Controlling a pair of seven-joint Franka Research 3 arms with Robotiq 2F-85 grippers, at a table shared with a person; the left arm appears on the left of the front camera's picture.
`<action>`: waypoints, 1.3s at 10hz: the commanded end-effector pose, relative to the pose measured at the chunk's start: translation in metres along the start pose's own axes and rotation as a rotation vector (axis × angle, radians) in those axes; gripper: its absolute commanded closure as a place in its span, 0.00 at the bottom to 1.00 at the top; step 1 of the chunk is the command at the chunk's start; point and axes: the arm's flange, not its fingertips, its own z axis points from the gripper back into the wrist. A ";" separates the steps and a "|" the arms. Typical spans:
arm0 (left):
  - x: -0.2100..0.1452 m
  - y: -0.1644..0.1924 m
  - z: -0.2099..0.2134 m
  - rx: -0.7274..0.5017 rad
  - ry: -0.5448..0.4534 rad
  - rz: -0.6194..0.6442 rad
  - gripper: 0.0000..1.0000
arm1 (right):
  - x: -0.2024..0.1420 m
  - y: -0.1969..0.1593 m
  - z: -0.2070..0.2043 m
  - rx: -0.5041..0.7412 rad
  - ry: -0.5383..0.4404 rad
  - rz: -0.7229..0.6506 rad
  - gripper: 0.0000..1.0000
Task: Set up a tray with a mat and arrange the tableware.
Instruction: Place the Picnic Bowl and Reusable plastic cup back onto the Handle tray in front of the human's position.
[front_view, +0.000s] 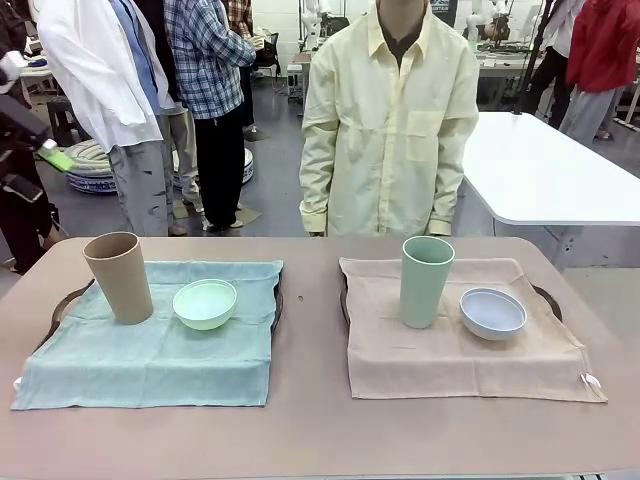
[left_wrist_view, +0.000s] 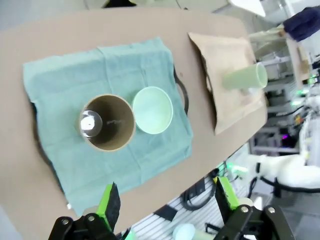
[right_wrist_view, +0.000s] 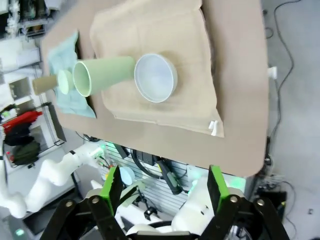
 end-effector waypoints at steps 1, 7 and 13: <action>-0.019 0.023 0.010 -0.094 -0.098 0.019 0.00 | -0.002 -0.009 0.004 0.060 -0.007 -0.016 0.11; -0.044 0.072 0.041 -0.254 -0.042 0.172 0.00 | -0.042 -0.053 -0.010 0.136 -0.015 -0.059 0.11; -0.034 0.072 0.039 -0.224 0.124 0.161 0.00 | -0.050 -0.043 -0.025 0.127 0.015 -0.020 0.11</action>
